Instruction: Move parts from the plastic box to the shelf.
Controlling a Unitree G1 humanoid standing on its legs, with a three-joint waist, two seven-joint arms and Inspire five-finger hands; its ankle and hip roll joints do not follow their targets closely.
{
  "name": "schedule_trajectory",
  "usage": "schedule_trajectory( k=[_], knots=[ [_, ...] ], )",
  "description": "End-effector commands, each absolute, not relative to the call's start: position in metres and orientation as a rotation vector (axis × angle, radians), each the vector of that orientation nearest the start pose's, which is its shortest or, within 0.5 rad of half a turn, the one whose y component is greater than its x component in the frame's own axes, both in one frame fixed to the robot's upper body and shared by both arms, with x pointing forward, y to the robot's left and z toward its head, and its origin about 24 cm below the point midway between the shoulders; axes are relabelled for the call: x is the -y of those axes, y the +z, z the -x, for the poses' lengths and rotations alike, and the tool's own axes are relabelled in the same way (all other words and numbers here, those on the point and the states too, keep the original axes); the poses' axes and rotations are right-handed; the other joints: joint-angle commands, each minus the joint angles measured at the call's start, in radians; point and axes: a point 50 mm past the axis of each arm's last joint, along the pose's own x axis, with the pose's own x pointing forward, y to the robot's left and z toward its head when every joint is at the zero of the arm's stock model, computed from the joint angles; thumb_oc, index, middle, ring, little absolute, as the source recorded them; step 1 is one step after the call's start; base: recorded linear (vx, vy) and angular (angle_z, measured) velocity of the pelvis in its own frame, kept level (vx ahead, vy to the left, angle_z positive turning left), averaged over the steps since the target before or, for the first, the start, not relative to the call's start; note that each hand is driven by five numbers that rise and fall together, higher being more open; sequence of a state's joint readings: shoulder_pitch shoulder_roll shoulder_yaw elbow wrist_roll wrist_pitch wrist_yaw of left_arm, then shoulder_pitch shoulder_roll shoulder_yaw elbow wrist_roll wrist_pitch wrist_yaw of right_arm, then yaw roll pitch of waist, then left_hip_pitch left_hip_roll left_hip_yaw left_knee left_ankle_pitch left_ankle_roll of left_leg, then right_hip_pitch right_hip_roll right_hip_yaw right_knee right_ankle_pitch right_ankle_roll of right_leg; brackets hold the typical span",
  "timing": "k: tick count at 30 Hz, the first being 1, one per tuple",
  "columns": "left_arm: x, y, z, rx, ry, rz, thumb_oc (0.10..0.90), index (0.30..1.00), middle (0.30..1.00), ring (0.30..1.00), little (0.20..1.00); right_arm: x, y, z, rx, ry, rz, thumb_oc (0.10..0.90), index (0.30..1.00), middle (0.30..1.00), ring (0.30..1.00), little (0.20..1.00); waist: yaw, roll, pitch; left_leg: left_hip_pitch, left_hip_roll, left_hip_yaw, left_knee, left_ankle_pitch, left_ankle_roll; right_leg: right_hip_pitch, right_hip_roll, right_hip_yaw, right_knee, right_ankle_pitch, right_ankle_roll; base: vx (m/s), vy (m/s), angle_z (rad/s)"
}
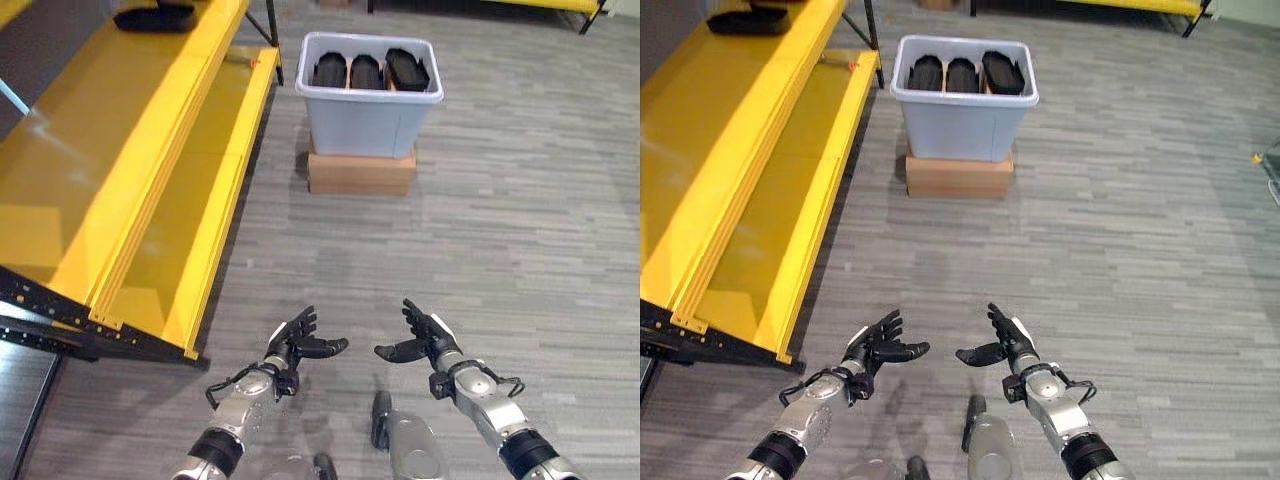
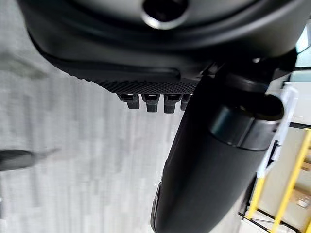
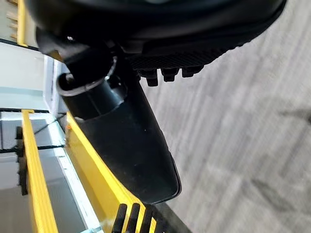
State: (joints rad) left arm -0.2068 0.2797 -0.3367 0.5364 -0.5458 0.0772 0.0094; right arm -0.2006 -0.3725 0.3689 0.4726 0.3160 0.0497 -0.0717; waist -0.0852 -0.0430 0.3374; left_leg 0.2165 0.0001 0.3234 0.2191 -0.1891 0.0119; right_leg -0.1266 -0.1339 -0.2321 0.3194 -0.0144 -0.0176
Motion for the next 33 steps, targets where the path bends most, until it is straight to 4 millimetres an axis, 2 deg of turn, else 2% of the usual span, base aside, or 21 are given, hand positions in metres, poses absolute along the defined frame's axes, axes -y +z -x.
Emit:
schedule_trajectory(
  k=[1, 3, 4, 9, 10, 11, 12, 13, 14, 16, 17, 18, 19, 21, 23, 24, 27, 28, 30, 32, 33],
  knots=[
    [-0.135, -0.016, -0.273, -0.316, -0.211, 0.208, 0.9, 1.0, 1.0, 1.0, 1.0, 0.185, -0.02, -0.267, -0.336, 0.05, 0.187, 0.9, 1.0, 1.0, 1.0, 1.0, -0.025, 0.001, -0.117, -0.02, 0.161, -0.01, 0.083, 0.01, -0.042, -0.018, 0.022, 0.002, -0.004, -0.107, 0.065, 0.27, -0.247, -0.17],
    [-0.135, -0.012, -0.275, -0.292, -0.195, 0.215, 0.9, 1.0, 1.0, 1.0, 1.0, 0.191, -0.02, -0.266, -0.339, 0.009, 0.193, 0.9, 1.0, 1.0, 1.0, 1.0, -0.032, 0.007, -0.128, -0.023, 0.167, -0.007, 0.128, 0.04, -0.051, -0.013, 0.049, -0.001, 0.002, -0.135, 0.04, 0.22, -0.188, -0.12],
    [-0.134, -0.011, -0.276, -0.28, -0.187, 0.222, 0.9, 1.0, 1.0, 1.0, 1.0, 0.194, -0.021, -0.265, -0.339, 0.0, 0.192, 0.9, 1.0, 1.0, 1.0, 1.0, -0.038, 0.017, -0.132, -0.016, 0.179, -0.01, 0.17, 0.049, -0.067, -0.001, 0.069, -0.004, 0.013, -0.17, 0.031, 0.21, -0.163, -0.13],
    [-0.136, -0.003, -0.283, -0.226, -0.165, 0.234, 0.9, 1.0, 1.0, 1.0, 1.0, 0.197, -0.02, -0.264, -0.335, 0.021, 0.184, 0.9, 1.0, 1.0, 1.0, 1.0, -0.049, 0.013, -0.158, -0.047, 0.222, 0.027, 0.382, 0.144, -0.109, 0.033, 0.11, -0.038, -0.017, -0.21, -0.028, 0.15, -0.216, -0.09],
    [-0.136, 0.001, -0.285, -0.204, -0.149, 0.217, 0.9, 1.0, 1.0, 1.0, 1.0, 0.198, -0.021, -0.263, -0.343, 0.025, 0.181, 0.9, 1.0, 1.0, 1.0, 1.0, -0.044, 0.001, -0.16, -0.108, 0.231, 0.033, 0.53, 0.151, -0.112, 0.065, 0.118, -0.038, -0.032, -0.219, -0.048, 0.14, -0.21, 0.03],
    [-0.136, 0.001, -0.285, -0.204, -0.149, 0.216, 0.9, 1.0, 1.0, 1.0, 1.0, 0.199, -0.021, -0.263, -0.343, 0.025, 0.181, 0.9, 1.0, 1.0, 1.0, 1.0, -0.045, 0.002, -0.16, -0.111, 0.233, 0.032, 0.533, 0.15, -0.112, 0.064, 0.119, -0.039, -0.032, -0.219, -0.049, 0.19, -0.2, -0.18],
    [-0.138, 0.004, -0.286, -0.179, -0.093, 0.194, 0.9, 1.0, 1.0, 1.0, 1.0, 0.199, -0.023, -0.261, -0.35, 0.03, 0.166, 0.9, 1.0, 1.0, 1.0, 1.0, -0.029, 0.0, -0.149, -0.181, 0.191, 0.001, 0.566, 0.118, -0.088, 0.09, 0.124, -0.023, -0.034, -0.222, -0.049, 0.08, -0.049, -0.28],
    [-0.138, 0.004, -0.286, -0.179, -0.093, 0.194, 0.9, 1.0, 1.0, 1.0, 1.0, 0.199, -0.023, -0.261, -0.35, 0.03, 0.166, 0.9, 1.0, 1.0, 1.0, 1.0, -0.029, 0.0, -0.149, -0.181, 0.191, 0.001, 0.566, 0.118, -0.088, 0.09, 0.124, -0.023, -0.034, -0.222, -0.049, 0.23, -0.088, -0.42],
    [-0.147, 0.009, -0.289, -0.144, -0.031, 0.185, 0.9, 1.0, 1.0, 1.0, 1.0, 0.197, -0.024, -0.261, -0.347, 0.043, 0.154, 0.9, 1.0, 1.0, 1.0, 1.0, -0.007, -0.007, -0.122, -0.277, 0.157, -0.009, 0.511, 0.093, -0.057, 0.139, 0.133, 0.009, -0.049, -0.222, -0.034, 0.18, -0.04, -0.15],
    [-0.151, 0.012, -0.29, -0.129, -0.012, 0.172, 0.9, 1.0, 1.0, 1.0, 1.0, 0.195, -0.024, -0.261, -0.341, 0.055, 0.158, 0.9, 1.0, 1.0, 1.0, 1.0, 0.002, -0.013, -0.108, -0.32, 0.163, 0.011, 0.435, 0.101, -0.05, 0.17, 0.138, 0.023, -0.068, -0.223, -0.026, 0.23, 0.013, -0.14],
    [-0.153, 0.014, -0.288, -0.114, 0.012, 0.164, 0.9, 1.0, 1.0, 1.0, 1.0, 0.193, -0.023, -0.261, -0.333, 0.073, 0.179, 0.9, 1.0, 1.0, 1.0, 1.0, 0.011, -0.011, -0.093, -0.361, 0.164, 0.043, 0.272, 0.125, -0.045, 0.218, 0.143, 0.035, -0.1, -0.227, -0.013, 0.38, 0.187, -0.14],
    [-0.156, 0.016, -0.285, -0.101, 0.05, 0.152, 0.9, 1.0, 1.0, 1.0, 1.0, 0.188, -0.023, -0.258, -0.323, 0.081, 0.212, 0.9, 1.0, 1.0, 1.0, 1.0, 0.024, 0.002, -0.086, -0.384, 0.146, 0.052, 0.056, 0.18, -0.054, 0.26, 0.146, 0.042, -0.129, -0.227, 0.006, 0.47, 0.238, -0.08],
    [-0.161, 0.016, -0.281, -0.1, 0.089, 0.163, 0.9, 1.0, 1.0, 1.0, 1.0, 0.185, -0.022, -0.257, -0.309, 0.082, 0.231, 0.9, 1.0, 1.0, 1.0, 1.0, 0.044, 0.02, -0.082, -0.403, 0.145, 0.027, -0.074, 0.27, -0.065, 0.278, 0.162, 0.058, -0.141, -0.215, 0.006, 0.45, 0.216, 0.04],
    [-0.17, 0.013, -0.275, -0.097, 0.151, 0.205, 0.9, 1.0, 1.0, 1.0, 1.0, 0.182, -0.021, -0.255, -0.305, 0.1, 0.226, 0.9, 1.0, 1.0, 1.0, 1.0, 0.064, 0.029, -0.077, -0.417, 0.161, -0.026, -0.163, 0.334, -0.086, 0.305, 0.169, 0.085, -0.141, -0.227, 0.014, 0.36, 0.132, -0.5],
    [-0.179, 0.016, -0.272, -0.057, 0.212, 0.228, 0.9, 1.0, 1.0, 1.0, 1.0, 0.177, -0.019, -0.254, -0.284, 0.138, 0.218, 0.9, 1.0, 1.0, 1.0, 1.0, 0.077, 0.033, -0.075, -0.426, 0.184, -0.054, -0.186, 0.338, -0.091, 0.321, 0.162, 0.103, -0.128, -0.251, 0.025, 0.38, 0.159, -0.99],
    [-0.18, 0.016, -0.272, -0.051, 0.225, 0.23, 0.9, 1.0, 1.0, 1.0, 1.0, 0.176, -0.018, -0.255, -0.281, 0.147, 0.219, 0.9, 1.0, 1.0, 1.0, 1.0, 0.074, 0.027, -0.078, -0.413, 0.174, -0.046, -0.189, 0.322, -0.095, 0.328, 0.149, 0.095, -0.122, -0.266, 0.032, 0.29, 0.137, -0.55],
    [-0.181, 0.021, -0.275, -0.032, 0.26, 0.203, 0.9, 1.0, 1.0, 1.0, 1.0, 0.17, -0.018, -0.255, -0.279, 0.165, 0.234, 0.9, 1.0, 1.0, 1.0, 1.0, 0.075, 0.029, -0.084, -0.409, 0.188, -0.009, -0.178, 0.328, -0.098, 0.328, 0.134, 0.067, -0.095, -0.299, 0.038, 0.28, 0.155, -0.27],
    [-0.181, 0.024, -0.277, -0.012, 0.294, 0.178, 0.9, 1.0, 1.0, 1.0, 1.0, 0.169, -0.02, -0.253, -0.289, 0.148, 0.259, 0.9, 1.0, 1.0, 1.0, 1.0, 0.082, 0.029, -0.084, -0.414, 0.188, -0.005, -0.143, 0.319, -0.096, 0.321, 0.126, 0.05, -0.047, -0.33, 0.039, 0.27, 0.156, 0.0],
    [-0.18, 0.026, -0.278, 0.001, 0.301, 0.169, 0.9, 1.0, 1.0, 1.0, 1.0, 0.169, -0.021, -0.253, -0.29, 0.128, 0.262, 0.9, 1.0, 1.0, 1.0, 1.0, 0.086, 0.024, -0.085, -0.421, 0.178, -0.004, -0.119, 0.302, -0.087, 0.323, 0.119, 0.044, -0.02, -0.351, 0.041, 0.24, 0.142, 0.16],
    [-0.179, 0.028, -0.28, 0.003, 0.276, 0.137, 0.9, 1.0, 1.0, 1.0, 1.0, 0.17, -0.023, -0.253, -0.302, 0.094, 0.236, 0.9, 1.0, 1.0, 1.0, 1.0, 0.098, 0.007, -0.092, -0.423, 0.146, -0.009, -0.096, 0.272, -0.068, 0.338, 0.111, 0.041, -0.001, -0.371, 0.051, 0.25, 0.14, 0.07],
    [-0.178, 0.03, -0.282, 0.004, 0.235, 0.097, 0.9, 1.0, 1.0, 1.0, 1.0, 0.171, -0.022, -0.254, -0.299, 0.073, 0.217, 0.9, 1.0, 1.0, 1.0, 1.0, 0.111, -0.005, -0.1, -0.413, 0.115, -0.015, -0.089, 0.245, -0.047, 0.343, 0.105, 0.039, 0.042, -0.365, 0.065, 0.25, 0.144, 0.13]
  ],
)
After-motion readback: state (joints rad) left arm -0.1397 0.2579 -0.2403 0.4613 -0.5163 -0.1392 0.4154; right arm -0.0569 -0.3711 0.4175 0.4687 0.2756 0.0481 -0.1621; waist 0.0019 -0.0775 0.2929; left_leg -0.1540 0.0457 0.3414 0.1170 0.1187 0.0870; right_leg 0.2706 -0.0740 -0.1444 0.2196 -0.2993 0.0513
